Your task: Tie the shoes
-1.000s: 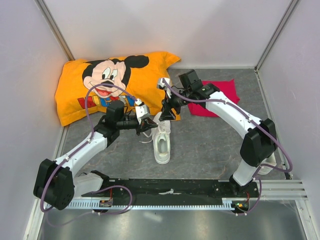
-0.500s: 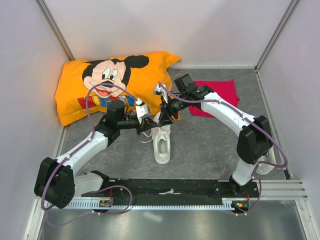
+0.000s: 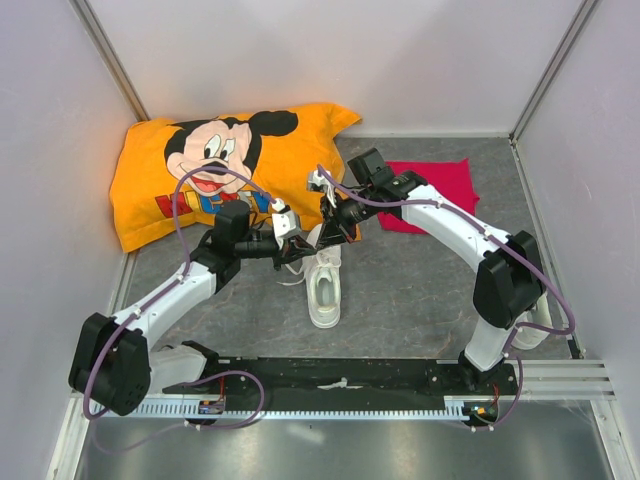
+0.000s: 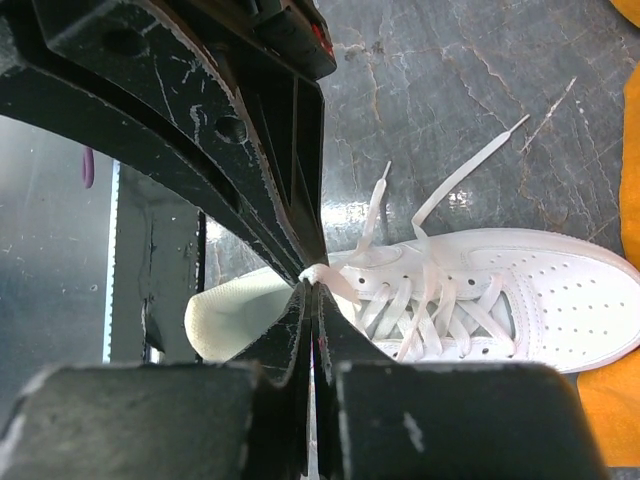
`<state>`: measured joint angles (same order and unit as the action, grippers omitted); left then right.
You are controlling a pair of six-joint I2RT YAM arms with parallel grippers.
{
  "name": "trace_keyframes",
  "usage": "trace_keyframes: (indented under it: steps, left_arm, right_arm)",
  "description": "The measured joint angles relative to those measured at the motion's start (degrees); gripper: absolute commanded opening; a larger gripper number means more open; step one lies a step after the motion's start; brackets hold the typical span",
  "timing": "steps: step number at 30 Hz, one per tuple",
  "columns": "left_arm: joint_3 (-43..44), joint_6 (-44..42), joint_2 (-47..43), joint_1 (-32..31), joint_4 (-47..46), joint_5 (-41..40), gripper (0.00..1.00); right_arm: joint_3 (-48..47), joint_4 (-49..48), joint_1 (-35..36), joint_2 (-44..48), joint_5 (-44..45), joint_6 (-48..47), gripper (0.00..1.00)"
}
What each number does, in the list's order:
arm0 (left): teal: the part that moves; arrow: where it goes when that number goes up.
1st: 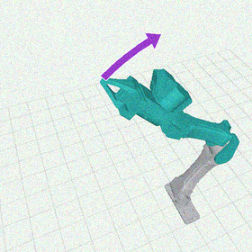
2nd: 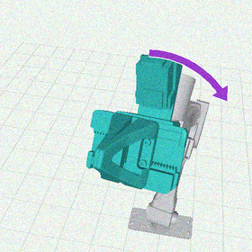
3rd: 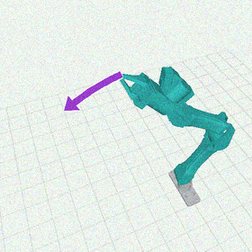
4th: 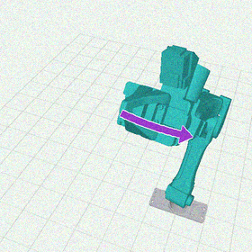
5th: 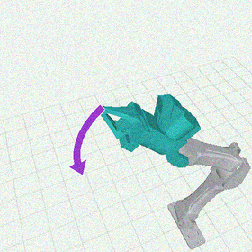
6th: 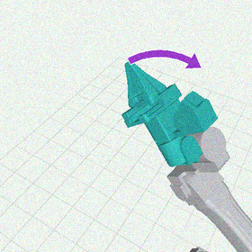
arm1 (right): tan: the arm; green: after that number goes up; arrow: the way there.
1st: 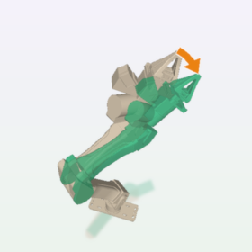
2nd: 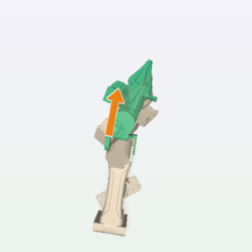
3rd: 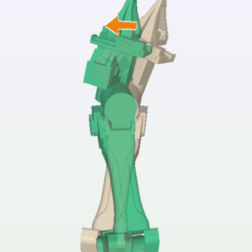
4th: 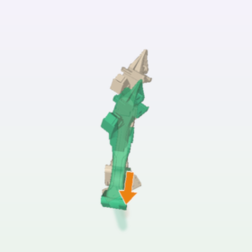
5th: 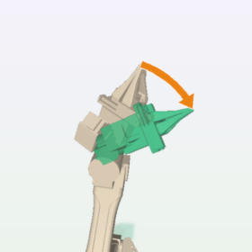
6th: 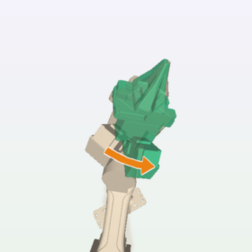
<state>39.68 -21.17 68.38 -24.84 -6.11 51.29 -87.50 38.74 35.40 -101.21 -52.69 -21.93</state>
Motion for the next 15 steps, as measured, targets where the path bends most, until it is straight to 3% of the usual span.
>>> trace_keyframes:
  steps: [2,5,6,9,15]
  left_arm:
    - [0.00,-0.46,0.04,0.00,0.00,0.04,0.02]
    - [0.00,-1.22,0.15,0.00,0.20,0.00,0.19]
    - [0.00,-1.46,0.15,0.00,0.37,-0.13,0.34]
    - [0.00,-2.93,0.15,0.02,1.64,-0.63,0.49]
    - [-0.02,-7.67,-0.63,2.54,6.43,-2.51,0.56]
  right_arm:
    - [0.00,0.00,0.00,0.00,0.02,-0.31,0.00]
    - [0.17,-0.02,0.00,0.00,0.07,-0.63,0.00]
    - [0.28,-0.07,-0.02,0.00,0.13,-0.70,0.00]
    - [1.07,-0.24,-0.15,0.00,0.66,-0.79,0.00]
    - [3.91,-1.60,-0.37,0.22,2.23,-0.50,0.00]
